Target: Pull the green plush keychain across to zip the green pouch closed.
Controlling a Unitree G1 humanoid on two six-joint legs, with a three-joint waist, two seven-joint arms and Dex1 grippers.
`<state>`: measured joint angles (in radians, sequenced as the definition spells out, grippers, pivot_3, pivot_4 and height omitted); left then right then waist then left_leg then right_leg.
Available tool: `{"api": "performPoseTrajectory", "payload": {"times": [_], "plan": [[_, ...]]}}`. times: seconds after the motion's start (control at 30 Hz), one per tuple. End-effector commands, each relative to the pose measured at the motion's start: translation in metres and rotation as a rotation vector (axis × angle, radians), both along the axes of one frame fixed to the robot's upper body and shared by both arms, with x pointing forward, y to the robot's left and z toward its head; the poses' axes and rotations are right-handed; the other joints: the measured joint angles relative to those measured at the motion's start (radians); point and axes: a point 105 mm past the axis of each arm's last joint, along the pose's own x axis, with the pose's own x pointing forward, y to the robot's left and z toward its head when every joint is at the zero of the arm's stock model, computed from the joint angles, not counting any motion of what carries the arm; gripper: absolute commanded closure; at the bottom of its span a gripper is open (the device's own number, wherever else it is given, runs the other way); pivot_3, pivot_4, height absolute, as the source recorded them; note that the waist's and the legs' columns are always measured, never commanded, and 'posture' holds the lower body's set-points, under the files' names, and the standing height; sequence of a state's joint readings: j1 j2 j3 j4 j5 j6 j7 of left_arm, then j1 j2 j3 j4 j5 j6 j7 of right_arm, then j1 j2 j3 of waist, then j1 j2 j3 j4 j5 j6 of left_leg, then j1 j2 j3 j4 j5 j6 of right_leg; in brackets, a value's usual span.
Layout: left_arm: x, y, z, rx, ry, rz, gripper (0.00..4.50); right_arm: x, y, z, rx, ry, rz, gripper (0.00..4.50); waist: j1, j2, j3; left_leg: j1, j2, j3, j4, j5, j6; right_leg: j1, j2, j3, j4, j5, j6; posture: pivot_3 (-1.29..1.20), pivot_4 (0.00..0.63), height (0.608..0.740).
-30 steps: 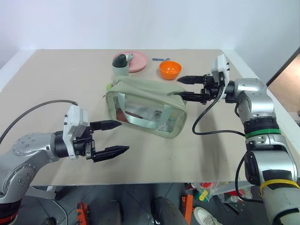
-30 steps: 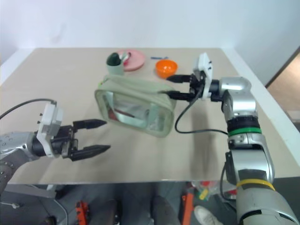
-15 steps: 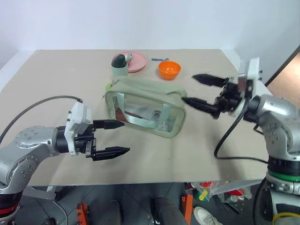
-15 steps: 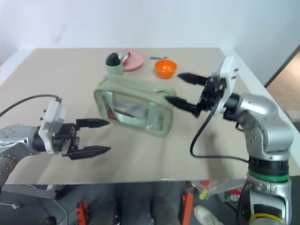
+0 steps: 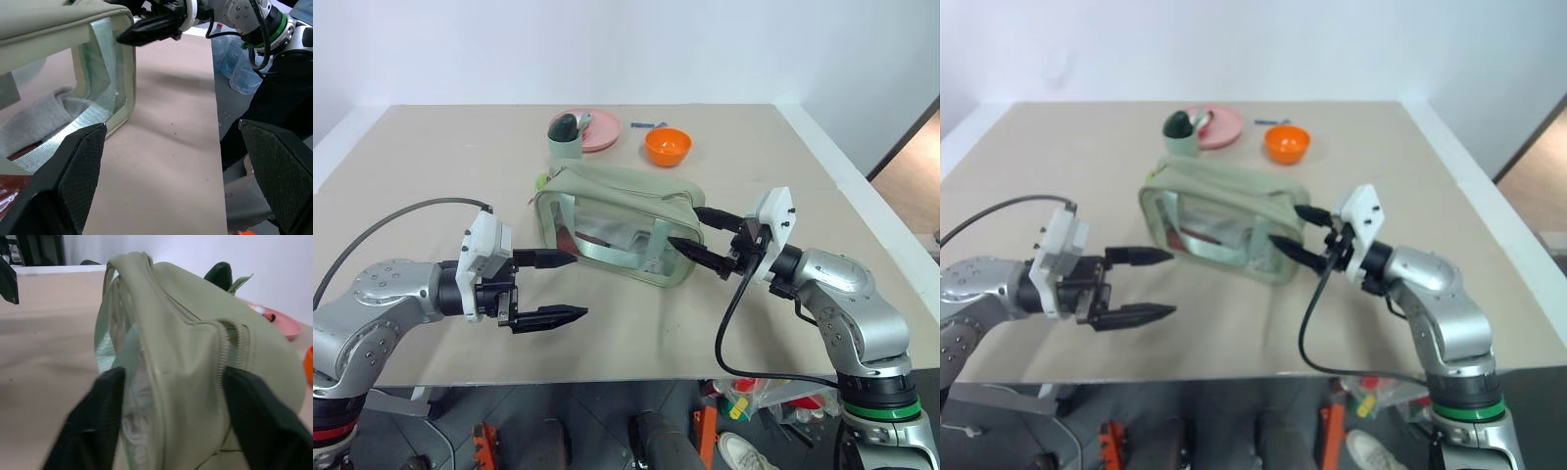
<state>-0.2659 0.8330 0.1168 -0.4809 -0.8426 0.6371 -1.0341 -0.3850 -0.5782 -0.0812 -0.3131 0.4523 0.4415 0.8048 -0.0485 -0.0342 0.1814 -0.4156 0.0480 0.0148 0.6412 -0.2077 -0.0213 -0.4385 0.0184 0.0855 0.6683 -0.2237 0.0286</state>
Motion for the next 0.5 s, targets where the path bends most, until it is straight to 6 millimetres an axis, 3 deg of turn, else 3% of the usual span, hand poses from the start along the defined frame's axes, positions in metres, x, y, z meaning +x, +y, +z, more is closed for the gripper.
{"api": "performPoseTrajectory", "payload": {"times": [0.03,0.17,0.33,0.5], "plan": [[-0.001,0.001,0.003,-0.003,-0.024,0.005,0.00,-0.003,0.003,0.010,0.030,-0.048,0.021,3.01,0.000,0.000,0.000,0.000,0.000,0.000,0.000,0.000,0.000,0.000,0.000,0.000,0.000,0.000,0.000,0.00,0.150,0.740],[0.000,0.000,0.004,-0.008,-0.027,0.013,0.00,-0.004,0.006,0.010,0.009,-0.068,0.047,4.38,0.000,0.000,0.000,0.000,0.000,0.000,0.000,0.000,0.000,0.000,0.000,0.000,0.000,0.000,0.000,0.00,0.150,0.740],[0.000,0.000,0.003,-0.008,-0.027,0.017,0.00,-0.002,0.010,0.012,-0.031,-0.126,0.076,4.46,-0.001,0.000,0.000,0.000,0.000,0.000,0.000,0.000,0.000,0.000,0.000,0.000,0.000,0.000,0.000,0.00,0.150,0.740],[0.001,-0.001,0.002,-0.006,-0.026,0.020,0.00,-0.006,0.016,0.026,0.001,-0.185,0.229,4.46,-0.001,0.000,0.000,0.001,0.000,0.000,0.000,0.000,0.000,0.000,0.001,0.000,0.000,0.001,-0.001,0.00,0.150,0.740]]}}
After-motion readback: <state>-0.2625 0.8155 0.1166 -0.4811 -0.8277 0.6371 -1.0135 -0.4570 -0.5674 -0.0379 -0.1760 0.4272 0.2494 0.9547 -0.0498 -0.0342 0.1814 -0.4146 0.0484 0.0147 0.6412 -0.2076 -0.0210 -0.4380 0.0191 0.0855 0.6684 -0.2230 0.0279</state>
